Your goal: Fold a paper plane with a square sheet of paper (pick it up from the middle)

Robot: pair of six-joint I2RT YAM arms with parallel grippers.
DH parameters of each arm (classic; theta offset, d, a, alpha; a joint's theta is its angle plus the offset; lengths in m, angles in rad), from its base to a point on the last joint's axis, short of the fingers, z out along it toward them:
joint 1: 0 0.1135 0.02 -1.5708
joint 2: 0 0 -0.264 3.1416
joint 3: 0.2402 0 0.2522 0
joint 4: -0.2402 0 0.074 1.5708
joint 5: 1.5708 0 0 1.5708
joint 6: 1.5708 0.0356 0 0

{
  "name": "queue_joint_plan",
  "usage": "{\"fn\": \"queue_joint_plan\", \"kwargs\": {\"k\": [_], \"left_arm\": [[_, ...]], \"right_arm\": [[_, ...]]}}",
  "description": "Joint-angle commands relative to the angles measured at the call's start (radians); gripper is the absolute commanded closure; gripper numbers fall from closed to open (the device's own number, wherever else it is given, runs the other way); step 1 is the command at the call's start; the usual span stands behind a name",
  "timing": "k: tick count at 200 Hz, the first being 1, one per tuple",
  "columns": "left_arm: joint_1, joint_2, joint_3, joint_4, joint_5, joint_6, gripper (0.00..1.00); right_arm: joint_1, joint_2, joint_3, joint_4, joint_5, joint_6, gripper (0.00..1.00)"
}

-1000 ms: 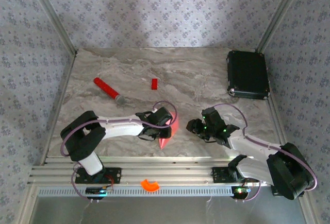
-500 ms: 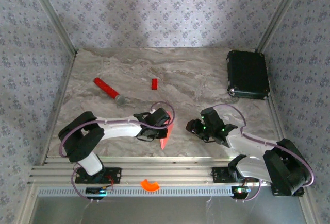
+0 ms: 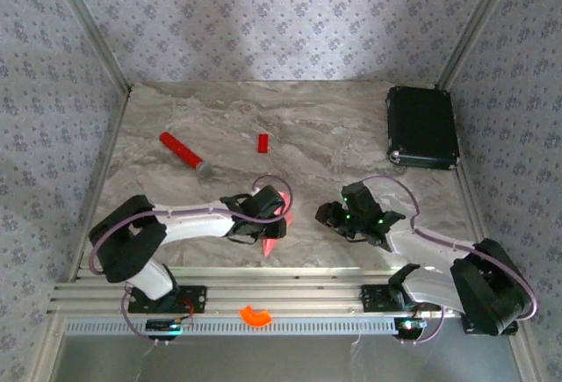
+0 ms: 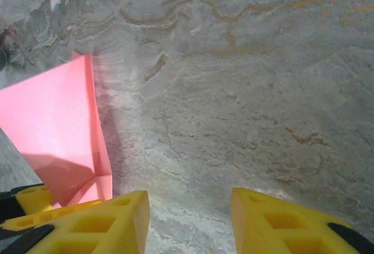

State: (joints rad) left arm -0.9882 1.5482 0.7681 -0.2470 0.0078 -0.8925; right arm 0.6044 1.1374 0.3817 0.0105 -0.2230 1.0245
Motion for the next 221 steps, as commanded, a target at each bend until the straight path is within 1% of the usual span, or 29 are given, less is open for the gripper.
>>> {"fn": "queue_joint_plan", "kwargs": {"k": [1, 33, 67, 89, 119, 136, 166, 183, 188, 191, 200, 212, 221], "left_arm": [[0.012, -0.064, -0.023, -0.066, -0.028, -0.003, 0.51], [0.044, -0.173, -0.053, -0.085, -0.052, 0.004, 0.45], [0.123, -0.316, -0.114, -0.098, -0.052, 0.027, 0.39], [0.174, -0.401, -0.153, -0.09, -0.015, 0.049, 0.34], [0.232, -0.481, -0.19, -0.091, 0.035, 0.063, 0.31], [0.28, -0.514, -0.207, -0.105, 0.058, 0.072, 0.31], [0.408, -0.55, -0.186, -0.191, 0.078, 0.13, 0.3], [0.506, -0.56, -0.158, -0.243, 0.072, 0.169, 0.28], [0.539, -0.561, -0.151, -0.252, 0.078, 0.182, 0.28], [0.557, -0.563, -0.149, -0.256, 0.084, 0.19, 0.27], [0.614, -0.566, -0.135, -0.267, 0.095, 0.213, 0.26], [0.685, -0.568, -0.12, -0.285, 0.083, 0.232, 0.25], [0.744, -0.567, -0.117, -0.277, 0.107, 0.244, 0.24]], "right_arm": [[0.0, -0.032, 0.028, -0.044, 0.018, -0.014, 0.57], [-0.035, -0.067, 0.047, -0.111, 0.003, -0.054, 0.57], [-0.119, -0.122, 0.075, -0.198, -0.017, -0.11, 0.57], [-0.164, -0.149, 0.079, -0.218, -0.035, -0.134, 0.56], [-0.2, -0.157, 0.087, -0.227, -0.059, -0.158, 0.56], [-0.224, -0.154, 0.109, -0.265, -0.062, -0.188, 0.56], [-0.295, -0.153, 0.193, -0.376, -0.035, -0.302, 0.54], [-0.357, -0.148, 0.249, -0.439, 0.012, -0.385, 0.48], [-0.381, -0.145, 0.259, -0.447, 0.024, -0.387, 0.46], [-0.395, -0.143, 0.264, -0.449, 0.03, -0.422, 0.46], [-0.446, -0.134, 0.281, -0.459, 0.032, -0.455, 0.46], [-0.513, -0.116, 0.298, -0.469, 0.038, -0.495, 0.46], [-0.559, -0.101, 0.318, -0.487, 0.032, -0.515, 0.46]]}}
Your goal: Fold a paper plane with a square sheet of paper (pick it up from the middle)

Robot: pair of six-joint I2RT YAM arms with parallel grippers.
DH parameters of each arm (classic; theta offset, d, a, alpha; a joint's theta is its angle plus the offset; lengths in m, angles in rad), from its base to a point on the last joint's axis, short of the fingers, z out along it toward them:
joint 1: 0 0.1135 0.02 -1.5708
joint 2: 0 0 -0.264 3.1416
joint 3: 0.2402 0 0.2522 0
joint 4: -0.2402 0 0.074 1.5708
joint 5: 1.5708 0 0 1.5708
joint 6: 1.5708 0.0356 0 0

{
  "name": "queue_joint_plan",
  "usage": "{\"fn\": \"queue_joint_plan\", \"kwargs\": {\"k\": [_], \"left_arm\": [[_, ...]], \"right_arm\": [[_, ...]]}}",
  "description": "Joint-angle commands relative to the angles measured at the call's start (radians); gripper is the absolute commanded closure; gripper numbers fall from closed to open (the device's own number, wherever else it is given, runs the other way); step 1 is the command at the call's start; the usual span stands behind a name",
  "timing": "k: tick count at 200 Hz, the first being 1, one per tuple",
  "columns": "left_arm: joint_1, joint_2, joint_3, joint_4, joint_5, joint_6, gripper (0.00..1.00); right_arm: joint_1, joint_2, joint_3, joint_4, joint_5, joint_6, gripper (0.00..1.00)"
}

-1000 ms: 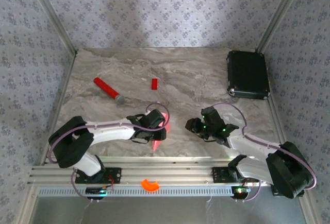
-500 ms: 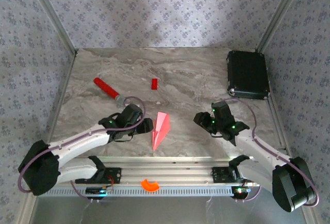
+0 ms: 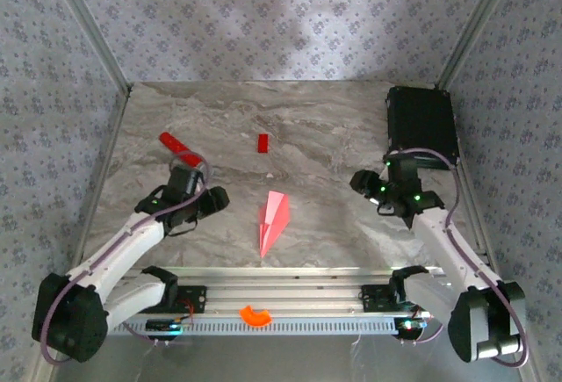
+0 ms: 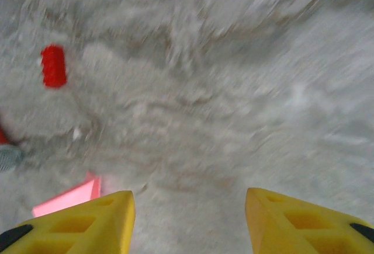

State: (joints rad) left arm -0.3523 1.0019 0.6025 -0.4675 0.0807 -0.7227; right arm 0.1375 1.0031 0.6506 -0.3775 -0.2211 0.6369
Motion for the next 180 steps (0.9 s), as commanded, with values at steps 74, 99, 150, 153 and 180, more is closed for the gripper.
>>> {"fn": "queue_joint_plan", "kwargs": {"k": [74, 99, 150, 153, 180], "left_arm": [[0.343, 0.031, 0.099, -0.075, 0.072, 0.222, 0.24], [0.351, 0.023, 0.09, -0.015, -0.117, 0.215, 0.23], [0.35, 0.048, 0.04, 0.208, -0.384, 0.238, 0.04], [0.35, 0.052, 0.038, 0.223, -0.398, 0.243, 0.04], [0.351, 0.095, -0.007, 0.395, -0.474, 0.347, 0.04]], "right_arm": [[-0.151, 0.117, 0.08, -0.049, -0.015, -0.264, 0.49], [-0.129, 0.095, -0.016, 0.137, 0.179, -0.355, 0.48], [-0.134, 0.188, -0.075, 0.447, 0.351, -0.496, 0.46], [-0.133, 0.197, -0.082, 0.477, 0.363, -0.506, 0.45], [-0.147, 0.308, -0.124, 0.711, 0.334, -0.581, 0.44]]}}
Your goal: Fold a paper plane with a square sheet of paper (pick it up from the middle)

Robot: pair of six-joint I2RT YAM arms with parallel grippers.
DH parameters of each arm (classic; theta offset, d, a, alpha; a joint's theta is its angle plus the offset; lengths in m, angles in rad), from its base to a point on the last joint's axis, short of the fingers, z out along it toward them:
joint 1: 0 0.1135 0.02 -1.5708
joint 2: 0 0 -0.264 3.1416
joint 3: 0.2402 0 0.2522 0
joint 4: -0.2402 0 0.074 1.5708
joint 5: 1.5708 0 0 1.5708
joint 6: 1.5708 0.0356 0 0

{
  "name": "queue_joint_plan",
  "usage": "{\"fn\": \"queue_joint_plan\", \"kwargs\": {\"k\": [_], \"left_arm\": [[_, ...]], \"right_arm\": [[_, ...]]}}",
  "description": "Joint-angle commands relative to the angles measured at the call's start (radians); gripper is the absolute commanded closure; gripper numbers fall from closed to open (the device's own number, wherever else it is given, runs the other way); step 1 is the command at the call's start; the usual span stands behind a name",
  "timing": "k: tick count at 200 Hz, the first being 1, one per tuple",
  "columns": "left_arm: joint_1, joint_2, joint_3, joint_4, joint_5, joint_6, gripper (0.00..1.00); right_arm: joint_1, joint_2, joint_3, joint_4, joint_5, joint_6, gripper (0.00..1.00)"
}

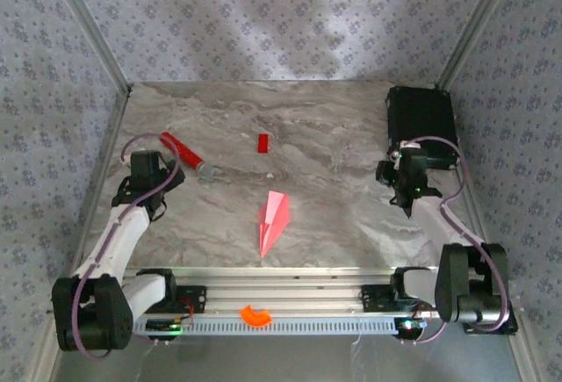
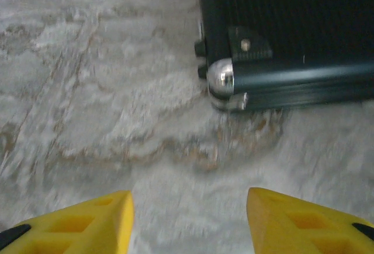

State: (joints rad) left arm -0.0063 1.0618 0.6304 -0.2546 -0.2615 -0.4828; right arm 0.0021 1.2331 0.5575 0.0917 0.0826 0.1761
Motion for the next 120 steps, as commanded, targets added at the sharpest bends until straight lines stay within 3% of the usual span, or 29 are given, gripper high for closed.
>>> {"fn": "queue_joint_plan", "kwargs": {"k": [1, 31, 38, 50, 62, 85, 97, 106, 111, 120], "left_arm": [[0.005, 0.038, -0.037, 0.189, -0.135, 0.108, 0.04], [0.004, 0.111, -0.105, 0.397, -0.134, 0.212, 0.04], [0.004, 0.131, -0.12, 0.448, -0.123, 0.229, 0.04], [0.004, 0.169, -0.151, 0.561, -0.075, 0.263, 0.04], [0.004, 0.218, -0.171, 0.662, -0.051, 0.282, 0.04], [0.006, 0.309, -0.192, 0.837, 0.0, 0.339, 0.04], [0.006, 0.336, -0.157, 0.812, 0.036, 0.374, 0.04], [0.006, 0.356, -0.148, 0.832, 0.064, 0.405, 0.05], [0.006, 0.373, -0.16, 0.877, 0.071, 0.415, 0.05], [0.008, 0.416, -0.188, 0.966, 0.073, 0.414, 0.05]], "right_arm": [[-0.011, 0.08, -0.03, 0.247, 0.032, -0.122, 0.44], [-0.009, 0.207, -0.075, 0.506, 0.001, -0.194, 0.44], [-0.007, 0.227, -0.057, 0.483, 0.005, -0.211, 0.43], [-0.022, 0.268, -0.072, 0.561, -0.105, -0.239, 0.43], [-0.028, 0.267, -0.097, 0.596, -0.092, -0.215, 0.41], [-0.042, 0.321, -0.196, 0.824, -0.099, -0.185, 0.26], [-0.052, 0.289, -0.174, 0.731, -0.063, -0.18, 0.19], [-0.044, 0.304, -0.184, 0.776, -0.051, -0.186, 0.15], [-0.04, 0.306, -0.184, 0.782, -0.041, -0.189, 0.03], [-0.026, 0.297, -0.174, 0.751, 0.006, -0.193, 0.01]]}}
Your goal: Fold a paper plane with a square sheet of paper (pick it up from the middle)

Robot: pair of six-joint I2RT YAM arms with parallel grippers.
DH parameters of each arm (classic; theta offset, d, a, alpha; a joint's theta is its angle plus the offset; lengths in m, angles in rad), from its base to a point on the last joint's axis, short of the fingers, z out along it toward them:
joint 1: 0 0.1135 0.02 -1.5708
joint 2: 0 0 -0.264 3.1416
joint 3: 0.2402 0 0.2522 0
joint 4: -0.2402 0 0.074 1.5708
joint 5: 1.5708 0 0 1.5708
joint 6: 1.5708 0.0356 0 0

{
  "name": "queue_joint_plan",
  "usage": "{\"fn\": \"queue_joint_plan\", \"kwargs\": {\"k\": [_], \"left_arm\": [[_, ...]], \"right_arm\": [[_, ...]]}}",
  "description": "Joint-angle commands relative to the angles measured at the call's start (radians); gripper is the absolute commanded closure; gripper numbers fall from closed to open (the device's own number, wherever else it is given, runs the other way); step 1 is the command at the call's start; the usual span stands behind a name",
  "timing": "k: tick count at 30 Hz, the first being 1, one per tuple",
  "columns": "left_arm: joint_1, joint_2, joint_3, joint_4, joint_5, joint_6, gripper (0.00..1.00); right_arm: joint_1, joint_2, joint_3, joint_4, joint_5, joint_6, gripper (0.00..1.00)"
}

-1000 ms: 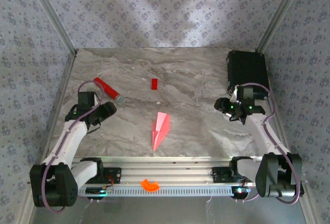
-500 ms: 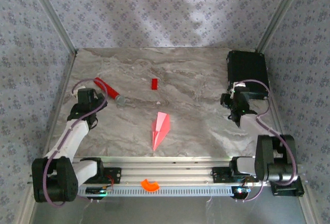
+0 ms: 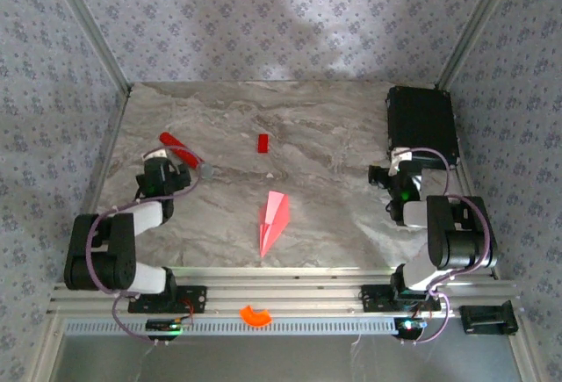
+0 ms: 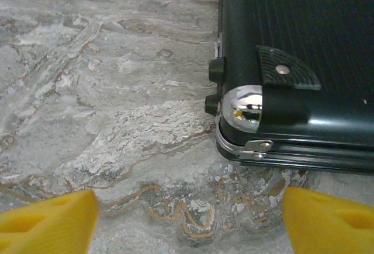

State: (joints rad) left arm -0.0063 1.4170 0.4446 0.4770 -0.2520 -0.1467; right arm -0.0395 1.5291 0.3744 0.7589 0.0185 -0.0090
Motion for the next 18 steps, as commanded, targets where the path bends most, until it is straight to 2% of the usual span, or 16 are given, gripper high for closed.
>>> {"fn": "queue_joint_plan", "kwargs": {"k": [1, 3, 4, 7, 18], "left_arm": [[0.008, 0.066, -0.004, 0.24, 0.064, 0.076, 0.04], [0.009, 0.122, -0.054, 0.387, 0.094, 0.091, 0.04], [0.009, 0.123, -0.062, 0.408, 0.088, 0.089, 0.05], [0.011, 0.117, -0.054, 0.381, 0.064, 0.076, 0.0], [0.003, 0.115, -0.047, 0.366, 0.059, 0.086, 0.0]], "right_arm": [[0.018, 0.001, 0.01, 0.082, 0.072, -0.01, 0.01], [0.024, 0.009, 0.001, 0.106, 0.073, -0.013, 0.01], [0.024, 0.005, 0.004, 0.099, 0.075, -0.012, 0.01], [0.024, 0.006, 0.002, 0.098, 0.072, -0.012, 0.01], [0.027, 0.005, 0.004, 0.097, 0.071, -0.017, 0.01]]}}
